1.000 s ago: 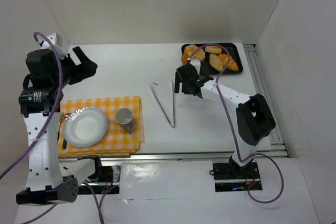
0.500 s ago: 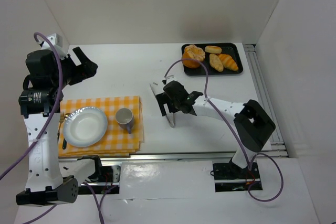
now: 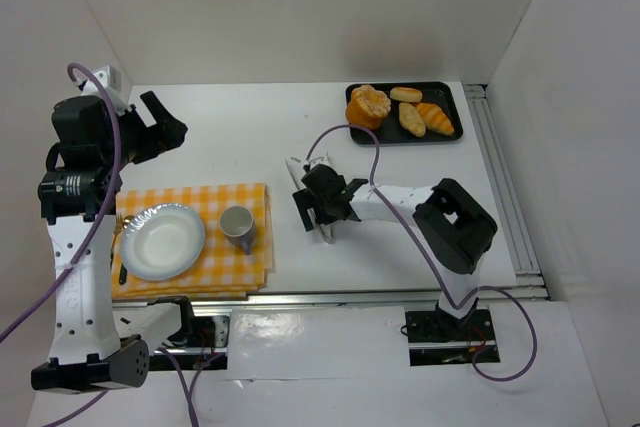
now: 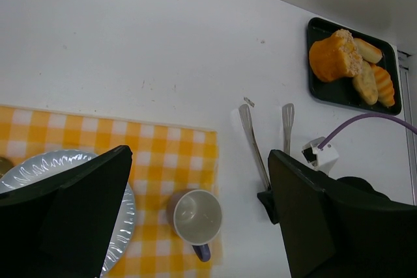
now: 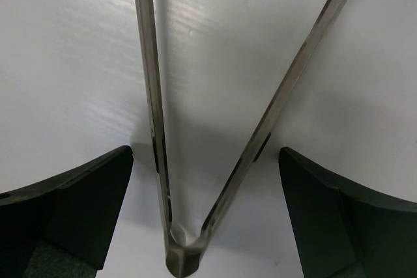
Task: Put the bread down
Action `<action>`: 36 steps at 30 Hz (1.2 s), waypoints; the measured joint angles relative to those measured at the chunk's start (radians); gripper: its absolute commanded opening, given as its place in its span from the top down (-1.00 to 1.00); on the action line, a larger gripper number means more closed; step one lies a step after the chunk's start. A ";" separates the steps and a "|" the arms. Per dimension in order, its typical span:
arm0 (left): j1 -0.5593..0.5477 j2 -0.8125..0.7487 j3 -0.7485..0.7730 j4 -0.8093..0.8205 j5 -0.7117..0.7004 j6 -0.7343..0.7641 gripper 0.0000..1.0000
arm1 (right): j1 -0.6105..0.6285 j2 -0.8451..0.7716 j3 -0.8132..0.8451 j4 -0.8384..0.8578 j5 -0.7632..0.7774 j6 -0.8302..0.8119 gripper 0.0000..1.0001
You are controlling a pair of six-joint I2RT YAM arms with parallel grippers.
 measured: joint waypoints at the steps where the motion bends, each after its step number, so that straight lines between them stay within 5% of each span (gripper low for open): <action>1: 0.000 0.000 0.000 0.000 0.000 0.000 -0.98 | 0.004 0.011 0.007 0.010 0.021 0.008 -1.00; 5: 0.000 0.000 0.000 0.006 0.001 0.000 -0.98 | 0.020 0.061 0.044 0.066 0.107 0.042 -0.97; 8: 0.000 0.000 0.000 0.006 0.002 0.000 -0.98 | 0.025 0.093 0.063 0.121 0.152 0.060 -0.72; 13: -0.007 0.000 0.000 0.005 0.001 0.000 -0.98 | 0.025 0.117 0.079 0.169 0.187 0.073 0.20; 17: -0.008 0.000 0.000 0.005 0.001 0.000 -0.98 | 0.025 0.114 0.079 0.159 0.196 0.080 0.54; 27: -0.008 0.000 0.000 0.005 0.001 0.000 -0.98 | -0.071 -0.098 0.219 -0.029 0.176 0.066 0.54; 36: -0.008 0.000 0.000 0.005 0.001 0.000 -0.98 | -0.538 -0.241 0.351 -0.101 0.023 0.044 0.45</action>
